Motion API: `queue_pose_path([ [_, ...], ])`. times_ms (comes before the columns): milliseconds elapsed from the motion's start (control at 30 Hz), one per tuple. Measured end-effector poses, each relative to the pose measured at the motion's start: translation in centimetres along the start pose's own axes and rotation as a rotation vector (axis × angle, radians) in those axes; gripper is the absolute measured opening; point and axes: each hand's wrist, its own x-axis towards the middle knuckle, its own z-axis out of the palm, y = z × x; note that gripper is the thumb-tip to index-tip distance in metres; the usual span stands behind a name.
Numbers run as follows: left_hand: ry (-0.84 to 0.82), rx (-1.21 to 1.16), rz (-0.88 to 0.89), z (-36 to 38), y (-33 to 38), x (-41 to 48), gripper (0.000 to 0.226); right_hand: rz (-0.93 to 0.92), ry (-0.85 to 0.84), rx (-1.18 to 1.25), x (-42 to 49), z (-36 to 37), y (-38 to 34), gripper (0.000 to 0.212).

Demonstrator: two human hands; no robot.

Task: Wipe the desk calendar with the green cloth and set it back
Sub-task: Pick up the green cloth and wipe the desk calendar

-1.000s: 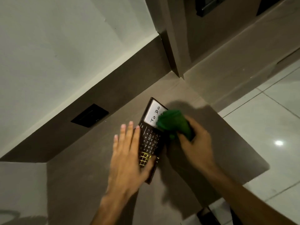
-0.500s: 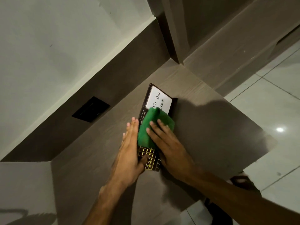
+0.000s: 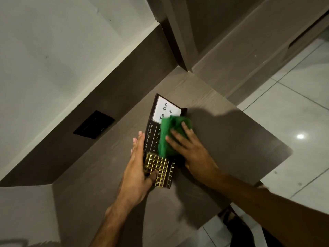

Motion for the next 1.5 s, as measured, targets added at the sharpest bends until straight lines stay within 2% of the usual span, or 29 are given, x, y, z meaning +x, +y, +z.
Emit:
queue_pose_path([
  [100,-0.008,0.002,-0.001,0.1,-0.1,-0.1,0.129,-0.255,-0.103,-0.009,-1.3,0.8,-0.8,0.069],
  [133,-0.007,0.012,-0.006,0.1,-0.1,0.0,0.129,-0.256,-0.099,-0.034,-0.3,0.4,-0.2,0.068],
  [267,-0.005,0.025,0.003,0.0,0.0,-0.1,0.126,0.071,-0.033,-0.089,1.8,-1.3,1.7,0.073],
  [300,-0.014,0.023,0.005,0.0,0.1,-0.1,0.125,0.055,-0.034,-0.093,0.9,-1.0,1.3,0.073],
  [400,-0.030,0.028,0.018,0.0,-0.2,-0.1,0.123,-0.190,-0.134,-0.093,-1.4,-0.1,-0.3,0.067],
  [433,-0.036,0.036,0.016,0.0,-0.3,-0.1,0.123,-0.208,-0.134,-0.119,-0.8,-0.5,0.3,0.064],
  [567,-0.032,0.050,0.003,0.1,-0.3,0.1,0.124,0.001,-0.082,-0.187,2.4,-2.5,3.0,0.061],
  [667,-0.035,0.039,-0.007,0.1,-0.1,0.2,0.124,-0.126,-0.102,-0.201,-0.4,-0.6,0.9,0.066],
  [767,-0.037,0.031,-0.002,0.0,-0.1,0.1,0.121,-0.219,-0.123,-0.225,-0.6,-1.1,1.3,0.060],
  [900,-0.044,0.022,0.024,-0.1,-0.1,0.0,0.117,0.118,-0.006,-0.240,4.8,-3.4,4.4,0.067],
  [967,-0.038,0.019,0.028,-0.1,0.0,0.1,0.114,0.202,0.025,-0.207,3.9,-2.3,2.9,0.075],
  [1067,-0.032,0.030,0.017,0.0,-0.1,0.1,0.117,0.024,-0.096,-0.198,-2.0,1.0,-1.3,0.082],
  [1167,-0.038,0.035,0.028,0.0,-0.4,0.0,0.117,-0.129,-0.172,-0.195,-3.6,1.0,-1.0,0.075],
  [1233,-0.046,0.025,0.041,0.0,-0.4,0.0,0.114,-0.062,-0.120,-0.244,-0.7,-0.5,1.3,0.073],
  [1333,-0.048,0.011,0.050,-0.1,-0.4,0.1,0.111,0.183,-0.051,-0.253,4.9,-3.0,4.5,0.074],
  [1400,-0.046,0.005,0.056,-0.2,-0.3,0.2,0.113,0.273,-0.030,-0.217,5.7,-2.9,4.3,0.078],
  [1433,-0.045,0.003,0.057,-0.2,-0.2,0.2,0.113,0.268,-0.027,-0.181,4.9,-2.4,3.5,0.080],
  [1500,-0.040,-0.007,0.046,-0.2,-0.3,0.2,0.110,0.137,-0.053,-0.109,1.2,-0.8,0.8,0.080],
])
